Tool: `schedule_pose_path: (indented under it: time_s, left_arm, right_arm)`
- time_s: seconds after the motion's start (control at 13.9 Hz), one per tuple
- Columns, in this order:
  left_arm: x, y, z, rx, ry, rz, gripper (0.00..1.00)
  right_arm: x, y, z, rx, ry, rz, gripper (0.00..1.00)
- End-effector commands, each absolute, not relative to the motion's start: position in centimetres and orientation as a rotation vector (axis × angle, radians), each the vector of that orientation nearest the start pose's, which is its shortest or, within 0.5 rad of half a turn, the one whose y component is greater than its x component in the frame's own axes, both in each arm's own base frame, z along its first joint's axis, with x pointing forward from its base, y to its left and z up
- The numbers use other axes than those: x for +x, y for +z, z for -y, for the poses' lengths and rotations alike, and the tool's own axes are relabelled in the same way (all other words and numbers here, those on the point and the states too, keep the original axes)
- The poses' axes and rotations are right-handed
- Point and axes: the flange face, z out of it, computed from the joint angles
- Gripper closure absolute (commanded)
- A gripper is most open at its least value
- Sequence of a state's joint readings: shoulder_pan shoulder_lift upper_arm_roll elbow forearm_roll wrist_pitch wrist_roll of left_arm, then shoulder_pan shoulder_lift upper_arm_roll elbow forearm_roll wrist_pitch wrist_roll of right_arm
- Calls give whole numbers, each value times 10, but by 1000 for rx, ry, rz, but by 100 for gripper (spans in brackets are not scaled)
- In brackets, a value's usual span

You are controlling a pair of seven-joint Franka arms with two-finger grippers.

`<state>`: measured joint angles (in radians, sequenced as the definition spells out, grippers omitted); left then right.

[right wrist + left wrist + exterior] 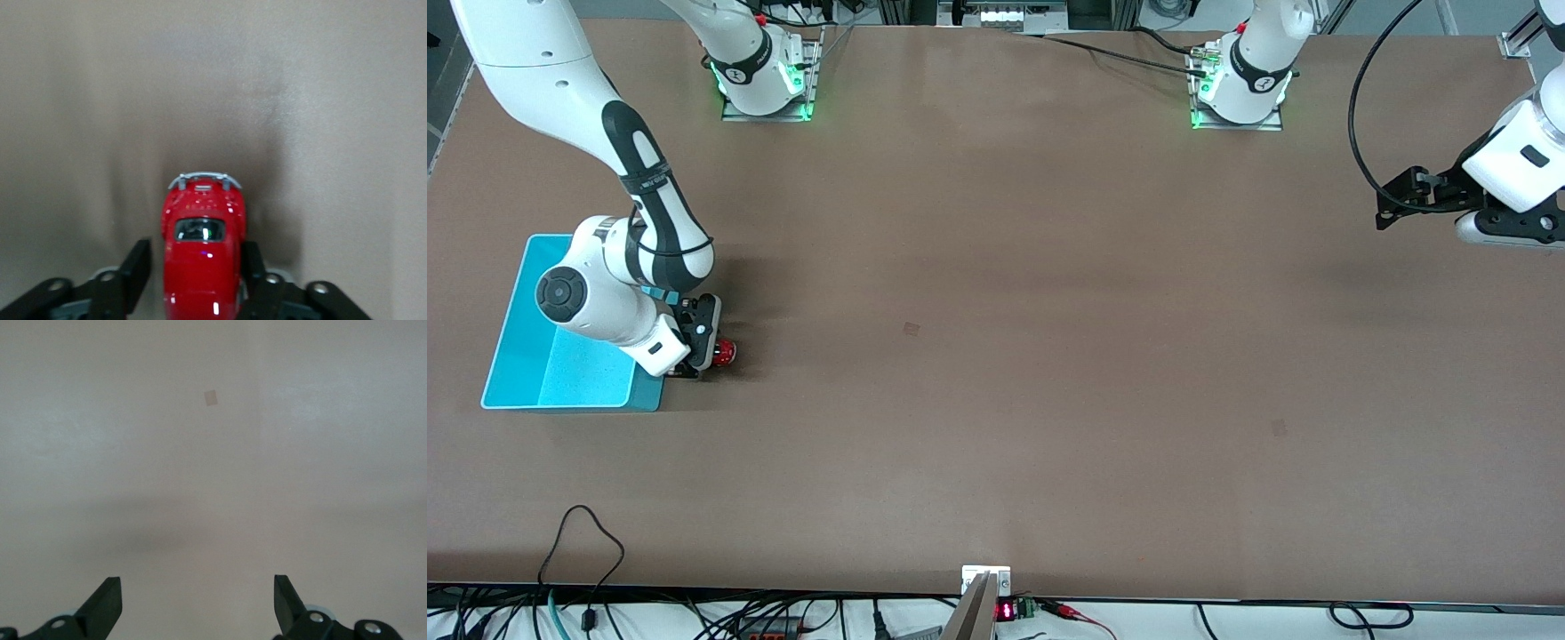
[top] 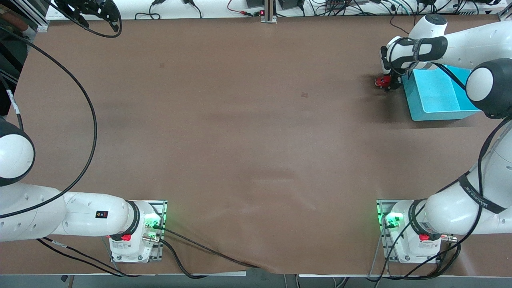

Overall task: Wind red beetle toy and store in blue box
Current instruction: 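Lift the red car with the right gripper over the blue box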

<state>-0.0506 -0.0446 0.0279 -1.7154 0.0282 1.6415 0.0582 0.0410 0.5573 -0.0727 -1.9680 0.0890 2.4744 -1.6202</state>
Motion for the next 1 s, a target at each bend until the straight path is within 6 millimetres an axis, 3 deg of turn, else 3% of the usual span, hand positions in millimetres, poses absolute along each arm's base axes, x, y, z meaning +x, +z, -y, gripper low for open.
schedule_pose_path:
  time_s: [0.0,0.14,0.43,0.72,0.93]
  left_arm:
    - [547,592,9,-3122,41,-124,0]
    - [547,592,7,-3122,41,-122,0]
    - [547,592,7,-3122,41,-122,0]
    - [547,592,7,-3122,41,-122,0]
    - [547,592,7,-3122,41,-122,0]
  right_arm:
    - [610,192,19,-2228,11,2169,82]
    - [613,201,15,-2262,-28,2139,82]
    - [627,256,6,-2514,-177,1882,82]
    - [641,313,5,-2851,-314,1324,82]
    - [645,323,11,-2988,-336,900,83]
